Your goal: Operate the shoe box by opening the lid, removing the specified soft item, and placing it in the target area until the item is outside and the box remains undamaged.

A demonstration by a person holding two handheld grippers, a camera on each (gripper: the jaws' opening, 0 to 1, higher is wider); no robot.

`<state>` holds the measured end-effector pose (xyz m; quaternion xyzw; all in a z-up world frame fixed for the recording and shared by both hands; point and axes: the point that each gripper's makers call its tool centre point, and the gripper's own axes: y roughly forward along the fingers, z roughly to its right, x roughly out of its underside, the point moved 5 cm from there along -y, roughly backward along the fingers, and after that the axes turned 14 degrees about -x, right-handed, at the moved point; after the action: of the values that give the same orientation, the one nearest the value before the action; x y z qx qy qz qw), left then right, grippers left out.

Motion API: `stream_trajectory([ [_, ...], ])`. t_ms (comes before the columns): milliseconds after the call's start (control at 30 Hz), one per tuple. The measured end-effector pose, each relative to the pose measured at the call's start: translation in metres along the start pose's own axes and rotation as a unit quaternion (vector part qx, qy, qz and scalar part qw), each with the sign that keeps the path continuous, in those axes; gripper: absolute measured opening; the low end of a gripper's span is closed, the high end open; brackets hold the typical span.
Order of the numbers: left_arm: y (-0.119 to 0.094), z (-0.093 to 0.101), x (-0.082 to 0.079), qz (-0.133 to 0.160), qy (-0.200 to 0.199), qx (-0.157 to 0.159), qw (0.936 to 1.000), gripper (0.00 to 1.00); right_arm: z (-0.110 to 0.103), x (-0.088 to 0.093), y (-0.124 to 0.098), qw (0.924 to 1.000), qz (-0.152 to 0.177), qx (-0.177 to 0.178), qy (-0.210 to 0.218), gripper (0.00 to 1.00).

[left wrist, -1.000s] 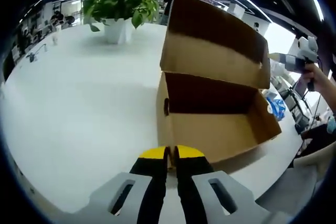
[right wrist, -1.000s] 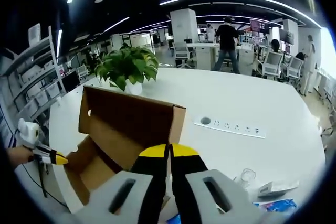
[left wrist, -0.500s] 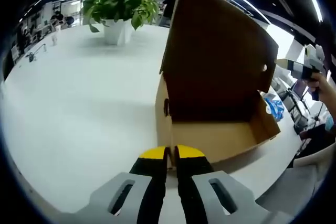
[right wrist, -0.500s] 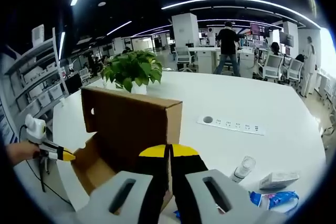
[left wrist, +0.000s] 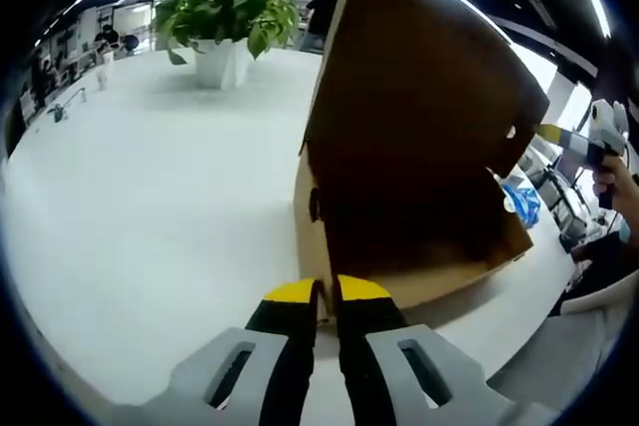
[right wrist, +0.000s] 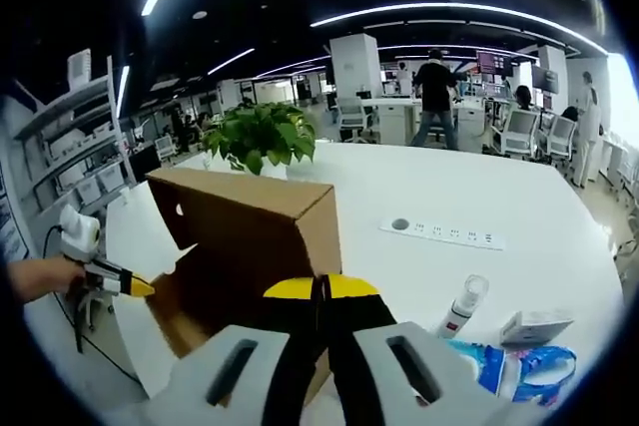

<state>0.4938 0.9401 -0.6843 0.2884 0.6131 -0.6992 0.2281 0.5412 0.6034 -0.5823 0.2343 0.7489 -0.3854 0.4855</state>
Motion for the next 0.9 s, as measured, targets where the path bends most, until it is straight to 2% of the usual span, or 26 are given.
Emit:
stream_trajectory([
  [367, -0.002, -0.001, -0.003, 0.007, 0.011, 0.007, 0.9999, 0.05, -0.012, 0.015, -0.009, 0.9998, 0.004, 0.0, -0.018, 0.01],
  [500, -0.006, -0.004, -0.011, 0.027, 0.012, 0.003, 0.9996, 0.06, -0.014, 0.018, -0.011, 0.9998, 0.005, 0.0, -0.019, 0.01],
  [633, -0.014, -0.007, -0.021, 0.05, 0.019, -0.001, 0.9986, 0.13, -0.017, 0.022, -0.014, 0.9998, 0.008, 0.0, -0.018, 0.01],
  [900, -0.029, -0.011, -0.041, 0.093, 0.037, -0.005, 0.9949, 0.15, -0.022, 0.03, -0.018, 0.9995, 0.011, -0.004, -0.028, 0.02],
])
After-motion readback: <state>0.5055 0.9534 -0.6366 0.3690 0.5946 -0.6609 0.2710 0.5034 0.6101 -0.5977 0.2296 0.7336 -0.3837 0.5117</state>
